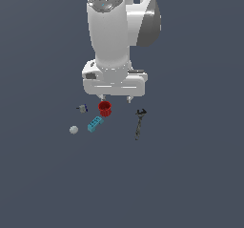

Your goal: Pick up a designated object from a clutter of objects.

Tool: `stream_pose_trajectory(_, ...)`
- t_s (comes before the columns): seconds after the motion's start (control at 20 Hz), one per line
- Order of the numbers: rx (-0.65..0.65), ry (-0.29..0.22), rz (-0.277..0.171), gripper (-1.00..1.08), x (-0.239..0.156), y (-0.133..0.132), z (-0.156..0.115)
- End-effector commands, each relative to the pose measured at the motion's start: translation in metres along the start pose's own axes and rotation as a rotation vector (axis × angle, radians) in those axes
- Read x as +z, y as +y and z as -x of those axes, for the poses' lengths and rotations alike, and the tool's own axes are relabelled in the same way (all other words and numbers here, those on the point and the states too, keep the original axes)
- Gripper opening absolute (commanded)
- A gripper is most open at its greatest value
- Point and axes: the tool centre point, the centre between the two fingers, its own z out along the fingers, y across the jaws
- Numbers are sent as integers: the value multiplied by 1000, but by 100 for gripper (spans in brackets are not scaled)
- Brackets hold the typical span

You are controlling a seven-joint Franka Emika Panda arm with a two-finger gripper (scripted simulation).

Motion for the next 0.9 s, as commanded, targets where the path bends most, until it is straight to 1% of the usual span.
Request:
stream_pose_trajectory(0.0,28,-1,2,100,18,10,7)
stream_pose_trajectory(0.2,84,-1,7,100,51,29,22)
stream_pose_trajectory(0.5,173,-2,17,100,101,57,55)
stream_pose_trajectory(0.85,251,-2,28,100,139,79,91)
